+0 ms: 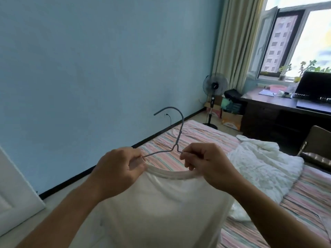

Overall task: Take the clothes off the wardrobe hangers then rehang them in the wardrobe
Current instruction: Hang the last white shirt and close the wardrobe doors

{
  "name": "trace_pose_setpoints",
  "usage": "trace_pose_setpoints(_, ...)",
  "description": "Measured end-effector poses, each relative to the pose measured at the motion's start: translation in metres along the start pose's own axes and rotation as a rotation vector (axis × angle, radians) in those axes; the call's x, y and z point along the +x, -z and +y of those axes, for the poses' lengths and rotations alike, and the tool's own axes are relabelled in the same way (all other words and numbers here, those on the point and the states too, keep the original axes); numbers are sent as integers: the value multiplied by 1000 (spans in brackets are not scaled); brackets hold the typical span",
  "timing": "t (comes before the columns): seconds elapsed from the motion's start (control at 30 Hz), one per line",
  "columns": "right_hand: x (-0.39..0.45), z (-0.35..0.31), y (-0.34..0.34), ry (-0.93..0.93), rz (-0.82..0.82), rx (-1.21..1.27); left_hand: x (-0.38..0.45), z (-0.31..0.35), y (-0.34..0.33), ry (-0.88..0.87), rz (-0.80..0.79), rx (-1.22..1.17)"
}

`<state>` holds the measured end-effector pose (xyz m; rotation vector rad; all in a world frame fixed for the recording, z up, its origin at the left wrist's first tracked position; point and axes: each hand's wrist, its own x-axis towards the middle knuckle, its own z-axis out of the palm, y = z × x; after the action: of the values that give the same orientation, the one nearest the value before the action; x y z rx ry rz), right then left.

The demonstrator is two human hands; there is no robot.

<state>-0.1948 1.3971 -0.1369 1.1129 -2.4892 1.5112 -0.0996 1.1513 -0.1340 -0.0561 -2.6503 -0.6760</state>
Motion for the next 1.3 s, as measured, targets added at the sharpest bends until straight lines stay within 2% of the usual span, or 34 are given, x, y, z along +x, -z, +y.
trace_pose_setpoints(0.1,4,-50,2,65,-41,10,-16,26,43,0,53,-133)
trace_pose_setpoints(0.17,10,-77,2,107,-86,26,-27,40,67,-4,107,-139)
trace_pose_setpoints(0.37,30,-128,-6,224,-278,67,-67,46,115,101,193,5)
trace_pose_setpoints(0.5,39,-149,-17,320,-417,61,-97,50,129,198,260,19)
trace_pose_setpoints(0.83,43,-201,-66,573,-675,191,-184,88,154,390,610,260)
trace_pose_setpoints(1.03,35,-240,-115,645,-955,217,-247,107,165,530,643,423)
trace_pose_setpoints(1.13,21,-262,-143,727,-1010,219,-281,107,177,632,653,459)
trace_pose_setpoints(1.3,-9,-306,-189,850,-1015,247,-338,99,213,746,664,472)
